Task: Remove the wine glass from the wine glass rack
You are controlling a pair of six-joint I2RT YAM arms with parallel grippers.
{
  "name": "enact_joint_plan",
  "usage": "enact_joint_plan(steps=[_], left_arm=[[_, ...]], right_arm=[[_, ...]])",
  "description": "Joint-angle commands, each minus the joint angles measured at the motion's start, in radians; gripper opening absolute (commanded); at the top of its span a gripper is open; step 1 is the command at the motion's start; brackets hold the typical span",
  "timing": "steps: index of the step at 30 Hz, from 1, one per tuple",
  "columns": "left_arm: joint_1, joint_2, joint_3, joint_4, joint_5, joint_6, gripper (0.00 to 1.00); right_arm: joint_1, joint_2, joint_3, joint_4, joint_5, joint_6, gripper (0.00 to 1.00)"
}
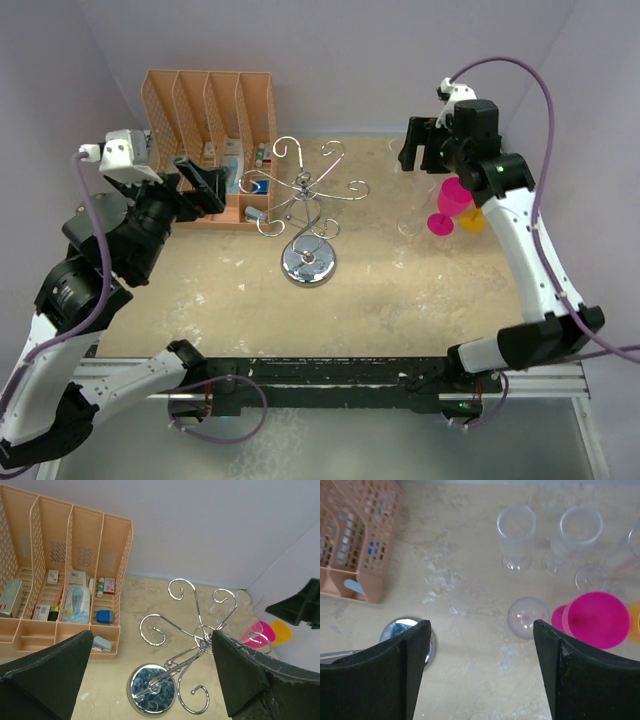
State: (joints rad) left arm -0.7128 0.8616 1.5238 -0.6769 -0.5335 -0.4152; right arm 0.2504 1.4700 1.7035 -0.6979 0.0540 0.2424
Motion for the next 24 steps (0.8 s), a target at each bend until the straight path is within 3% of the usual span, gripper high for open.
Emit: enact_joint_plan(steps=[1, 8, 15, 24], left_arm=[[0.005, 0.015, -0.065, 0.113, -0.028, 0.002, 0.99], [0.004, 0.095, -0.051, 0.165, -0.079, 0.018, 0.99], [0.005, 0.139, -0.038, 0.237, -0.082, 0.019, 0.99], [0.004, 0.112, 0.029, 0.255, -0.114, 0.009, 0.99]], right_arm=[[0.0, -0.159, -0.073, 0.21, -0.105, -0.065, 0.87], [0.0, -0.349, -0.17, 0.355, -0.064, -0.092, 0.99], [0.0, -0.593, -0.351, 0.54, -0.054, -0.08, 1.0], [0.0, -0.785, -0.316, 0.525, 0.035, -0.081, 1.0]])
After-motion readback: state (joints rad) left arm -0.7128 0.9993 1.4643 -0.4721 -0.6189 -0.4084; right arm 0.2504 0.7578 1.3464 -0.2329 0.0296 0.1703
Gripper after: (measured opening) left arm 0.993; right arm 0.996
